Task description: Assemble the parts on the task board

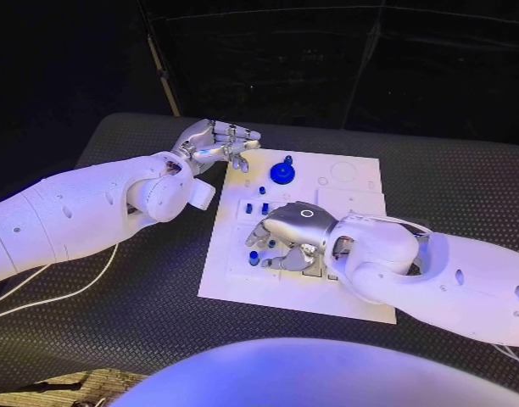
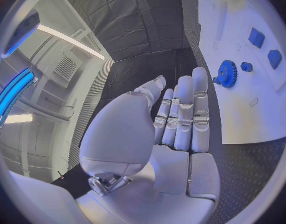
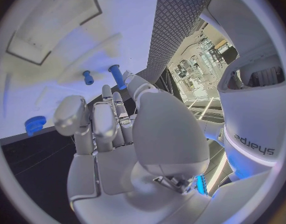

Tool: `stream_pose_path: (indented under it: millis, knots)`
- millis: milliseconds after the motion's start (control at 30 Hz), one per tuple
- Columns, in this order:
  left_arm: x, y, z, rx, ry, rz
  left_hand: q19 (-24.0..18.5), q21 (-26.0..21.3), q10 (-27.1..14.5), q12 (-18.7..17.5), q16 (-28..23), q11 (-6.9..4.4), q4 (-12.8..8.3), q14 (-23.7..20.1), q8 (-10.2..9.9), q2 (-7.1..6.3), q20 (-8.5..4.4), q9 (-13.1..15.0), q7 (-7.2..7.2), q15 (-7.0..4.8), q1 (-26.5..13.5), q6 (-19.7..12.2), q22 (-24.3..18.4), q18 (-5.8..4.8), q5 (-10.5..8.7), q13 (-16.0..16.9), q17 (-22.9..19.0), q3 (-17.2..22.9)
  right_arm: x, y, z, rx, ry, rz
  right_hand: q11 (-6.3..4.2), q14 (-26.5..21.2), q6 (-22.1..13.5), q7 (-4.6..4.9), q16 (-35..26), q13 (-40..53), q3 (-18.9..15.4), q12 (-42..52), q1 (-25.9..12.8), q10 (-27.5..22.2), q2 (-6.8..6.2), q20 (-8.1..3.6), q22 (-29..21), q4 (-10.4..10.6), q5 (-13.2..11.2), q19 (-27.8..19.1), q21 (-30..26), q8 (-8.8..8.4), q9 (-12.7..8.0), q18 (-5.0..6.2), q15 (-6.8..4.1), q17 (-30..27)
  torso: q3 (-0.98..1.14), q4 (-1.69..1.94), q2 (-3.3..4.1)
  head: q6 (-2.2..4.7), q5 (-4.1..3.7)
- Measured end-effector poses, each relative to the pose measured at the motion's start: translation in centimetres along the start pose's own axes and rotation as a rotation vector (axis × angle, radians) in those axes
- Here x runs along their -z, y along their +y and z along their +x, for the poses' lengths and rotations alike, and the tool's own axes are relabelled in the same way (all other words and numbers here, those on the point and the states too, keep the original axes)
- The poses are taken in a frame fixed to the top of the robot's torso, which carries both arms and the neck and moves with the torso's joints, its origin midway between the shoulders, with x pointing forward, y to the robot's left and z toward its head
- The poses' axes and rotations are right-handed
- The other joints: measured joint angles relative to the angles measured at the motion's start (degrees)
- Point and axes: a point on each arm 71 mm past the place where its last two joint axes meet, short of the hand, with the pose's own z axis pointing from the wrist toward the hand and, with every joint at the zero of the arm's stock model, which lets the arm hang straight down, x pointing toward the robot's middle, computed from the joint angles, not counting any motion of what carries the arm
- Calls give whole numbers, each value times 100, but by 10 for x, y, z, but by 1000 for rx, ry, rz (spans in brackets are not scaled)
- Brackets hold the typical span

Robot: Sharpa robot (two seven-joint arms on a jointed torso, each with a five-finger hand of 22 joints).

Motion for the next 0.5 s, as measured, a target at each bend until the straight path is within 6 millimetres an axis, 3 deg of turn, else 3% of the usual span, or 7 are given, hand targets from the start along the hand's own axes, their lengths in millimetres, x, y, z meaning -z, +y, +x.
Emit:
stream_pose_path:
  millis: [167, 233, 300, 367, 400, 433, 500]
  knots:
    - [0, 0, -2, -1, -2, -2, 0, 0, 0, 0, 0, 0, 0, 0, 0, 0, 0, 0, 0, 0, 0, 0, 0, 0, 0, 0, 0, 0, 34, -25, -18, -71, -91, 78, 3, -74, 81, 123, -194, 46, -364, 247, -315, 33, 17, 1, -308, 226, -160, -148, -211, 0, 27, 0, 28, -293, -2, -12, -15, 0, -149]
    - [1, 1, -3, -2, -5, -3, 0, 0, 0, 0, 0, 0, 0, 0, 0, 0, 0, 0, 0, 0, 0, 0, 0, 0, 0, 0, 0, 0, 48, -38, -27, -121, -134, 127, 18, -74, 233, 161, -173, 121, -565, 460, -413, 304, 18, 1, -290, 343, -187, -149, -220, 73, 51, 0, 28, -227, -5, -18, -25, 0, -223]
    - [1, 1, -4, -3, -7, -4, 0, 0, 0, 0, 0, 0, 0, 0, 0, 0, 0, 0, 0, 0, 0, 0, 0, 0, 0, 0, 0, 0, 67, -55, -35, -190, -180, 203, -33, -64, 368, 141, -138, 305, -772, 861, -437, 742, -6, -8, -195, 411, -134, -135, -154, 161, 77, 0, 18, -150, -8, -30, -41, 0, -332]
    - [1, 1, -4, -4, -9, -5, 0, 0, 0, 0, 0, 0, 0, 0, 0, 0, 0, 0, 0, 0, 0, 0, 0, 0, 0, 0, 0, 0, 83, -70, -39, -251, -214, 280, -131, 8, 465, 44, -5, 695, -1053, 1547, -469, 1168, -37, -78, 36, 483, 6, 7, 1, 301, 115, 0, -82, 52, -8, -49, -57, 9, -439]
    - [1, 2, -5, -4, -9, -5, 0, 0, 0, 0, 0, 0, 0, 0, 0, 0, 0, 0, 0, 0, 0, 0, 0, -1, 0, 0, 0, 0, 91, -76, -40, -280, -227, 317, -183, 12, 545, -36, 170, 1285, -1246, 2236, -505, 1335, -74, -132, 231, 552, 100, 103, 128, 447, 163, 0, -177, 352, -8, -56, -63, 19, -486]
    - [1, 2, -5, -4, -9, -6, 0, 0, 0, 22, 0, 0, 0, 0, 0, 0, 0, 2, 0, 0, 0, 0, -2, -1, 0, 3, 0, 0, 100, -83, -41, -314, -239, 362, -223, 10, 626, -117, 372, 2547, -1466, 3314, -561, 1496, -73, -210, 443, 665, 201, 203, 269, 638, 224, 0, -240, 685, -8, -64, -68, 34, -533]
    - [1, 2, -5, -4, -10, -6, 0, 0, 0, 37, 0, 0, 0, 0, 0, 0, 0, 5, 0, 0, 0, 0, -10, -1, 0, 8, 0, 0, 112, -92, -42, -359, -247, 427, -287, 9, 594, -149, 718, 4925, -1805, 5602, -625, 1559, 62, -233, 754, 876, 382, 321, 465, 983, 321, -14, -240, 1302, -9, -80, -80, 72, -648]
